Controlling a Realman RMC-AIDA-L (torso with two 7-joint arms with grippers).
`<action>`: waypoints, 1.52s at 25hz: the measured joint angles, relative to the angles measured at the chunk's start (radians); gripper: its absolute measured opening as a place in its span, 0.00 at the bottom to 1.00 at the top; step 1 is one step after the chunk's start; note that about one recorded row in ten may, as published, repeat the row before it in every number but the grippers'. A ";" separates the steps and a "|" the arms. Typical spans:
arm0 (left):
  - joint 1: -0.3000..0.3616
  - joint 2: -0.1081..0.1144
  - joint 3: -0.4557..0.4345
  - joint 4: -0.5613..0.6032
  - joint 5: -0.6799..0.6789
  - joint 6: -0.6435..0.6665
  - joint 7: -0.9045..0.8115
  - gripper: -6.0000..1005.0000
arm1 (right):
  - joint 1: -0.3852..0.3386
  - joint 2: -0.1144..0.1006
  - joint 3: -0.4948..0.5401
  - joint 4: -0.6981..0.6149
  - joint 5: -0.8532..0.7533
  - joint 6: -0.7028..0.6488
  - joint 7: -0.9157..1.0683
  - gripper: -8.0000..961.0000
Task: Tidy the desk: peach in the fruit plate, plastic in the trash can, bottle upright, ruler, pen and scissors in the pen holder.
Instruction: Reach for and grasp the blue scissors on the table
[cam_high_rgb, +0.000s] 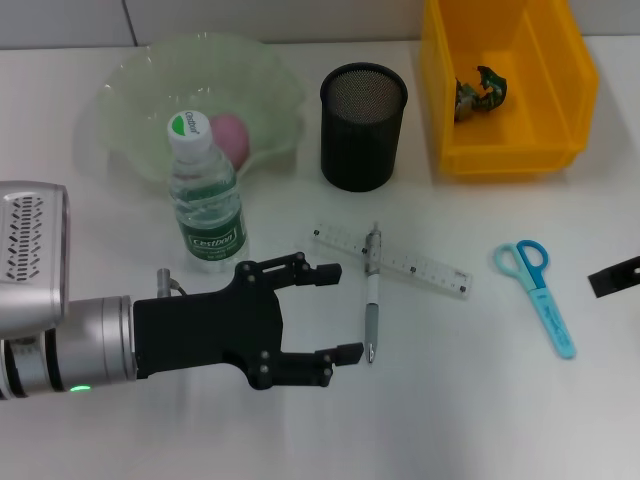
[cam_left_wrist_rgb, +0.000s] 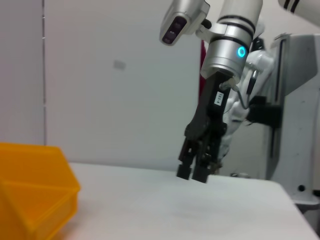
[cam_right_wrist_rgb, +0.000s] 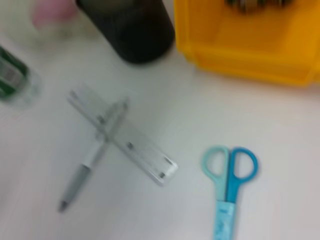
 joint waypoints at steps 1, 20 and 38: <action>0.001 0.000 0.000 0.000 0.000 -0.004 0.000 0.83 | 0.021 0.001 -0.044 0.019 -0.041 0.014 0.022 0.81; 0.009 0.000 -0.001 -0.006 -0.003 -0.019 0.015 0.83 | 0.135 0.003 -0.234 0.358 -0.166 0.273 0.127 0.80; 0.010 0.001 -0.003 -0.017 -0.003 -0.018 0.016 0.83 | 0.149 0.006 -0.305 0.416 -0.157 0.341 0.176 0.75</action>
